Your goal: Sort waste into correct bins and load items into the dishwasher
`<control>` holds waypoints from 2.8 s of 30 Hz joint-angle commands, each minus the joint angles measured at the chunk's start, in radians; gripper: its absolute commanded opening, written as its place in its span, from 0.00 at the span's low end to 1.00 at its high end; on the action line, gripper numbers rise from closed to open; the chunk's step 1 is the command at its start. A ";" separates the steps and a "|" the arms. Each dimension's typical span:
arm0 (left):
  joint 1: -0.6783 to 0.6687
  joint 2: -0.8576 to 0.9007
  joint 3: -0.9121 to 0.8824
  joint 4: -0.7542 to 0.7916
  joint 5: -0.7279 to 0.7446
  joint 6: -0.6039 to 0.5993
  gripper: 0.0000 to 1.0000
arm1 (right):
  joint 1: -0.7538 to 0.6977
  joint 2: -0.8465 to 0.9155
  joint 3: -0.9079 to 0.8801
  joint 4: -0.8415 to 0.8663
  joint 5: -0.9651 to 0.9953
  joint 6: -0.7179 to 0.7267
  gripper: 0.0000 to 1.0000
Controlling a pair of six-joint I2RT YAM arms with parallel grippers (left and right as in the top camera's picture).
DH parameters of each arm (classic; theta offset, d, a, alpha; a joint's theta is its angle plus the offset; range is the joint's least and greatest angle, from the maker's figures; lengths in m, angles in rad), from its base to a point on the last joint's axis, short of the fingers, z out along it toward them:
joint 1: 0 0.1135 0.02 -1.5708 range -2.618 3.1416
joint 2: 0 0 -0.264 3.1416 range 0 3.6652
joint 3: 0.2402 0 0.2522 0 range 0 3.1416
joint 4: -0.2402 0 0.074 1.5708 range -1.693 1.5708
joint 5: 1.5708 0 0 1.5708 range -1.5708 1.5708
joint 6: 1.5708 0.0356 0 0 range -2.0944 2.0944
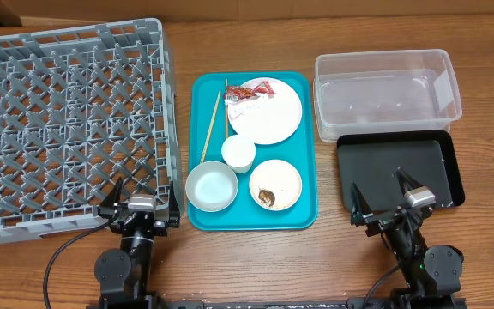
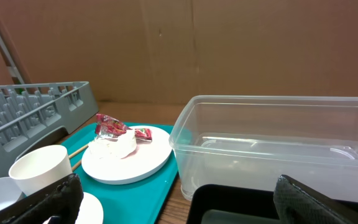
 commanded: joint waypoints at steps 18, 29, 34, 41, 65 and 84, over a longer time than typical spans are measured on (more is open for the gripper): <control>-0.006 -0.011 -0.004 -0.003 -0.008 -0.011 1.00 | -0.005 -0.008 -0.011 0.006 -0.001 0.000 1.00; -0.006 -0.011 -0.004 -0.003 -0.008 -0.011 1.00 | -0.005 -0.008 -0.011 0.006 -0.001 0.000 1.00; -0.006 -0.011 -0.004 -0.003 -0.009 -0.011 1.00 | -0.005 -0.008 -0.011 0.006 -0.001 0.000 1.00; -0.006 -0.011 -0.004 -0.003 -0.009 -0.011 1.00 | -0.005 -0.008 -0.011 0.006 -0.001 0.000 1.00; -0.006 -0.011 -0.004 -0.003 -0.009 -0.011 1.00 | -0.005 -0.008 0.135 -0.112 -0.178 0.000 1.00; -0.006 -0.011 -0.004 -0.003 -0.009 -0.011 1.00 | -0.005 0.102 0.462 -0.385 -0.268 0.004 1.00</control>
